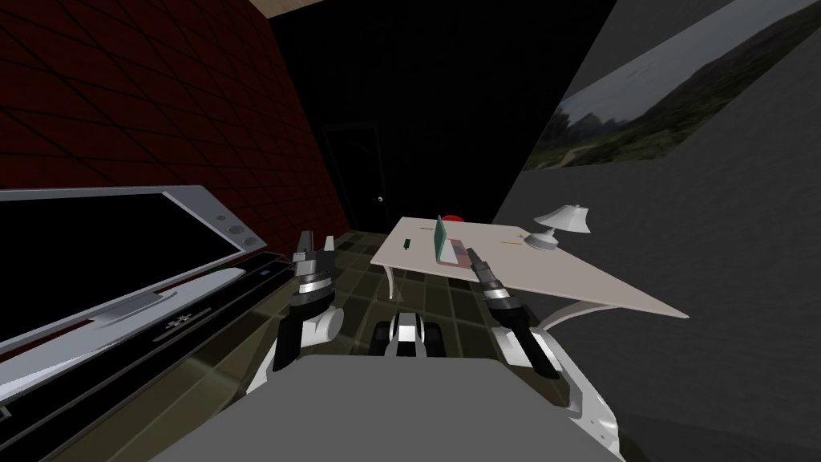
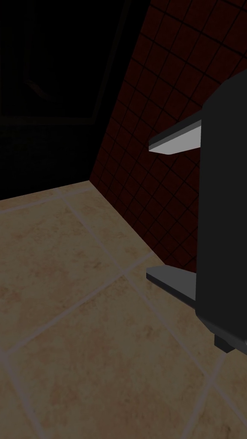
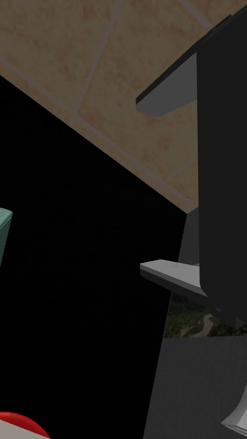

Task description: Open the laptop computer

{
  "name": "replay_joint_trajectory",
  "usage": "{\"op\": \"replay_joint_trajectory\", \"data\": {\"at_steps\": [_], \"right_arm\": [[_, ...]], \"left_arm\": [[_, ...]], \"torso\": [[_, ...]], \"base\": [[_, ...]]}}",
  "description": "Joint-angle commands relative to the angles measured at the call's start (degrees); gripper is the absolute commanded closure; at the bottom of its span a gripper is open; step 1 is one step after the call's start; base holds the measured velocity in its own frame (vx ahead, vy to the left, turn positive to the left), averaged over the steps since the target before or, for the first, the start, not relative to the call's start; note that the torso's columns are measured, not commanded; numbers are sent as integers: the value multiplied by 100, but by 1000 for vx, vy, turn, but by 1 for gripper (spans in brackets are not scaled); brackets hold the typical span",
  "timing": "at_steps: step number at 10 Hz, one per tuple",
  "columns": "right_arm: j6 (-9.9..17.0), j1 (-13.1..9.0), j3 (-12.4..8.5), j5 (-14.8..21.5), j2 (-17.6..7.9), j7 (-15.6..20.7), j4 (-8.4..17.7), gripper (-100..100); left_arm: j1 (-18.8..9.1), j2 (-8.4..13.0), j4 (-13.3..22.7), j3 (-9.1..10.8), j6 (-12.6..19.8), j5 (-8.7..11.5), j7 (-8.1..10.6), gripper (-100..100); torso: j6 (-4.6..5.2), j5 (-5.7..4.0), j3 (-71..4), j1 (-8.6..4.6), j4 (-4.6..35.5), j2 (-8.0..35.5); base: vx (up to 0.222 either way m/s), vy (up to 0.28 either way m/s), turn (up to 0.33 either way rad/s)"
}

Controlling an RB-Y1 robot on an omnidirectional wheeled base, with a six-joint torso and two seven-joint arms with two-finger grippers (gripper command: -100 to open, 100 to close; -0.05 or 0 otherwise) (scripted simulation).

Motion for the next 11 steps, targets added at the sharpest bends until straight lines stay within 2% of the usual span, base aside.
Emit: {"op": "replay_joint_trajectory", "data": {"at_steps": [1, 5, 10, 11], "right_arm": [[175, 176, -230, 348, -326, 251, 118, -100], [446, 439, -624, 885, -880, 617, 341, -100], [811, 758, -1132, 1572, -1775, 1087, 723, -100], [811, 758, -1132, 1572, -1795, 1087, 723, -100]], "left_arm": [[0, 0, 0, 0, 0, 0, 0, 0], [0, 0, 0, 0, 0, 0, 0, 0], [0, 0, 0, 0, 0, 0, 0, 0], [0, 0, 0, 0, 0, 0, 0, 0]], "torso": [[0, -1, 2, -3, 1, 4], [1, -1, 0, -6, 0, 0], [-1, 0, 2, -4, 1, 3], [0, -2, 3, -6, 1, 4]], "base": [[68, 142, -15], [71, 161, -17], [68, 175, -18], [46, 101, -8]]}}
